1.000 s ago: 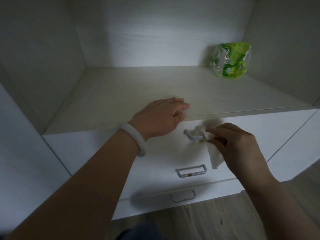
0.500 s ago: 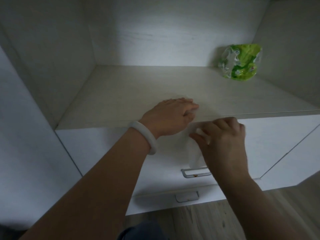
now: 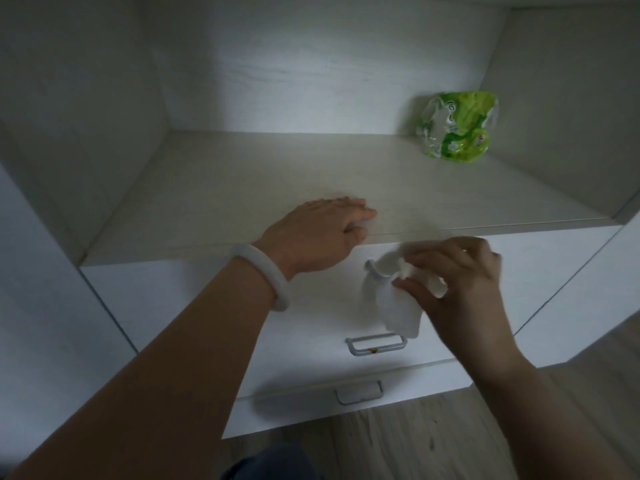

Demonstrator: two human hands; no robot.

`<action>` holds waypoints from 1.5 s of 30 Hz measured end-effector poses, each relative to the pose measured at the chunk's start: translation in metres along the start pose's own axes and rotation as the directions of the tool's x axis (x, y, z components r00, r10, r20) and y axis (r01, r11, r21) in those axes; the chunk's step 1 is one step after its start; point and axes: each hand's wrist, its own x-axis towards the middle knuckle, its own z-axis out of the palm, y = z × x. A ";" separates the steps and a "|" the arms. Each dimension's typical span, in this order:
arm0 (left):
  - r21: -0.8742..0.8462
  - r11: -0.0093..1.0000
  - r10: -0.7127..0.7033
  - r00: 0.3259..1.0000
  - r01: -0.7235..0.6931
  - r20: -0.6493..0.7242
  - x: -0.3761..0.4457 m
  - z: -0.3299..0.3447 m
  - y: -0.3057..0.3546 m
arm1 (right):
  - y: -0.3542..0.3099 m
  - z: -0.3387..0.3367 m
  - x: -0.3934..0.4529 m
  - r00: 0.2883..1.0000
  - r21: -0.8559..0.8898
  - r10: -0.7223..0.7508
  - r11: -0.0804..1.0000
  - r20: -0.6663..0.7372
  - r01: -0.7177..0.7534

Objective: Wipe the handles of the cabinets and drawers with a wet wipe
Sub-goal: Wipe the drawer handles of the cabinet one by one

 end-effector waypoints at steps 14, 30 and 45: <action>0.007 1.000 0.004 1.000 -0.004 0.004 0.000 0.002 -0.003 | -0.011 0.002 -0.005 0.985 0.127 -0.097 0.989 0.140 0.079; 0.007 1.000 0.015 1.000 -0.015 -0.002 0.001 0.003 -0.003 | 0.014 -0.001 -0.016 0.979 0.159 0.197 0.969 -0.056 -0.186; 0.091 0.994 0.065 0.998 -0.065 -0.004 0.001 0.005 -0.007 | 0.004 0.043 -0.105 0.542 0.384 0.835 0.473 0.091 -0.793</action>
